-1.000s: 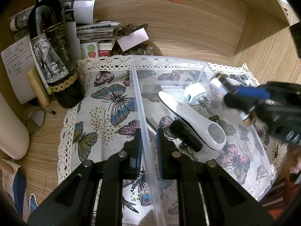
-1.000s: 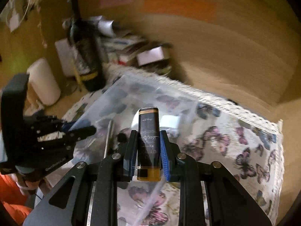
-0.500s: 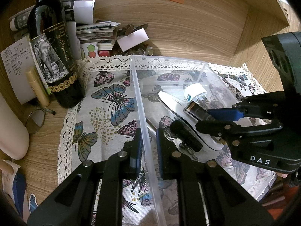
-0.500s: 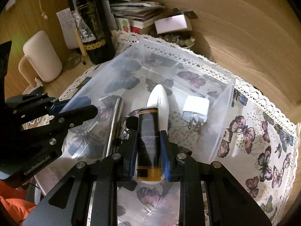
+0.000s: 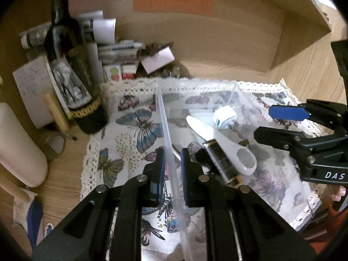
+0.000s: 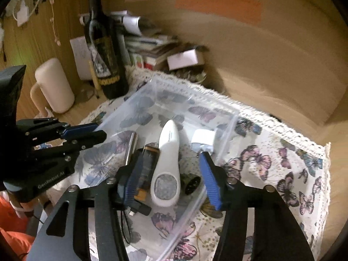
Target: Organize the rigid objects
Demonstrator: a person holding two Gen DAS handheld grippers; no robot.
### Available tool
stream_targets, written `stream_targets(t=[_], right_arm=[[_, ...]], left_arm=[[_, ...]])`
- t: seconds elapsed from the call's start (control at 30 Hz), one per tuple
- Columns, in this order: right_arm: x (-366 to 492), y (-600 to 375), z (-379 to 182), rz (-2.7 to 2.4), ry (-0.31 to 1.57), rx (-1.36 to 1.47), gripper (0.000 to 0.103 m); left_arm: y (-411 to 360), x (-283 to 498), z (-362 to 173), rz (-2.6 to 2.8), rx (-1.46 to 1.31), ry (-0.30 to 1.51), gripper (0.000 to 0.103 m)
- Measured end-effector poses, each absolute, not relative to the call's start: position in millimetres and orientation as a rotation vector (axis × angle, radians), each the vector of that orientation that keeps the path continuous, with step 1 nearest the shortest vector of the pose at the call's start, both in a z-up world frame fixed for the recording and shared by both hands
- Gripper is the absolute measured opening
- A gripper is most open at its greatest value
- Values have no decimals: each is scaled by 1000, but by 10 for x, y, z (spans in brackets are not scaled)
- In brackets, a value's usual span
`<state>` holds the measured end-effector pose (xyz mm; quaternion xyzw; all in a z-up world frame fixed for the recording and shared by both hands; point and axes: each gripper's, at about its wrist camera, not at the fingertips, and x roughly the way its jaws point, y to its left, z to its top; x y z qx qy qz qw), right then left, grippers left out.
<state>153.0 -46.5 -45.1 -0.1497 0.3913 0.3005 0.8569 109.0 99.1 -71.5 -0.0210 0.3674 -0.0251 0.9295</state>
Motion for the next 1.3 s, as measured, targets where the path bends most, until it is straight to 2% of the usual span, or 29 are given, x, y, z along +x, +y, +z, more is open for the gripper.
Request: stream_targets(t=[0.1, 0.23, 0.27, 0.33, 0.37, 0.43, 0.5, 0.53, 0.6, 0.7, 0.97, 1.3], right_arm=[[1445, -572, -347, 623, 771, -306, 52], [1310, -764, -188, 599, 696, -268, 69], [1256, -825, -134, 585, 663, -261, 71], [1161, -914, -50, 568, 617, -251, 77], [1114, -962, -11, 561, 595, -242, 84], [1021, -1067, 66, 547, 550, -220, 89], [934, -1169, 138, 534, 508, -198, 95], [890, -1225, 171, 525, 486, -183, 101], [820, -1305, 215, 510, 450, -161, 103], [745, -1418, 256, 502, 415, -139, 103], [611, -1599, 299, 485, 370, -100, 103], [463, -1704, 304, 468, 333, -85, 103]], left_arm=[[932, 1009, -573, -51, -32, 712, 13], [823, 887, -368, -58, -21, 650, 13], [790, 855, -318, -58, -19, 633, 17], [728, 784, -221, -63, -23, 598, 26], [699, 748, -180, -63, -24, 581, 33], [633, 675, -99, -65, -26, 545, 45], [568, 588, -20, -63, -30, 502, 65], [545, 551, 11, -60, -30, 483, 69], [490, 457, 79, -41, -27, 430, 83], [393, 307, 154, -7, -9, 348, 95], [294, 130, 216, -5, -21, 284, 102], [252, 49, 228, -9, -38, 256, 103]])
